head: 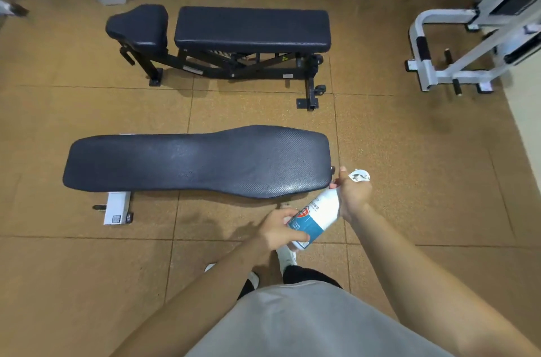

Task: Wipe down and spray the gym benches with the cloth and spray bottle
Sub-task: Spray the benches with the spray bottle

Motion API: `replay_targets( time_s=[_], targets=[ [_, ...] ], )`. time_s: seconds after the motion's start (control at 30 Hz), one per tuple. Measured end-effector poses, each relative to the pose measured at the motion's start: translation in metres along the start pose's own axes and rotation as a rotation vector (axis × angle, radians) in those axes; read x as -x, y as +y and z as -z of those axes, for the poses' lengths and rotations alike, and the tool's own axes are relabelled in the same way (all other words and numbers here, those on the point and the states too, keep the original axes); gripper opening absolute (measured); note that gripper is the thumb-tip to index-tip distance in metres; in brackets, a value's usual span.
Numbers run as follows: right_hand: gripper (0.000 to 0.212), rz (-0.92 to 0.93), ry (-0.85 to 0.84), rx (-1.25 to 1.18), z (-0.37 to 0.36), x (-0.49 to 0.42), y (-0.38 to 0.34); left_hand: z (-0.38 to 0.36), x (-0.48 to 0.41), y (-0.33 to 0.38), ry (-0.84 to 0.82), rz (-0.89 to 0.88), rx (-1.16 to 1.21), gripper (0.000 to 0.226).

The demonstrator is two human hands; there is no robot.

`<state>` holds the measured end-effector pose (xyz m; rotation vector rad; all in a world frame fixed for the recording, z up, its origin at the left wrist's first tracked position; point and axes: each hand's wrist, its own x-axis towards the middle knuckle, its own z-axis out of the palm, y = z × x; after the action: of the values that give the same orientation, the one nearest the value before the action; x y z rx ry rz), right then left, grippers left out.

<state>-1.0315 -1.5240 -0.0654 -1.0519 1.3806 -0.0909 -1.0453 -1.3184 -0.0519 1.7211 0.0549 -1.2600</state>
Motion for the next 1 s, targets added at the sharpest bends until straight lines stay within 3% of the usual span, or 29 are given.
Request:
replay_targets(
  time_s=[0.37, 0.57, 0.83, 1.0],
  targets=[
    [0.025, -0.051, -0.105, 0.060, -0.023, 0.014, 0.016, 0.014, 0.011, -0.032, 0.141, -0.023, 0.018, 0.088],
    [0.026, -0.029, -0.299, 0.140, -0.079, 0.051, 0.037, 0.046, 0.047, -0.070, 0.254, -0.019, 0.130, 0.057],
    [0.028, 0.091, -0.384, 0.327, -0.175, 0.117, 0.094, 0.107, 0.103, -0.119, 0.397, -0.036, 0.247, 0.053],
    [0.030, 0.091, -0.613, 0.349, -0.226, 0.166, 0.127, 0.155, 0.136, -0.160, 0.468, -0.042, 0.319, 0.045]
  ],
)
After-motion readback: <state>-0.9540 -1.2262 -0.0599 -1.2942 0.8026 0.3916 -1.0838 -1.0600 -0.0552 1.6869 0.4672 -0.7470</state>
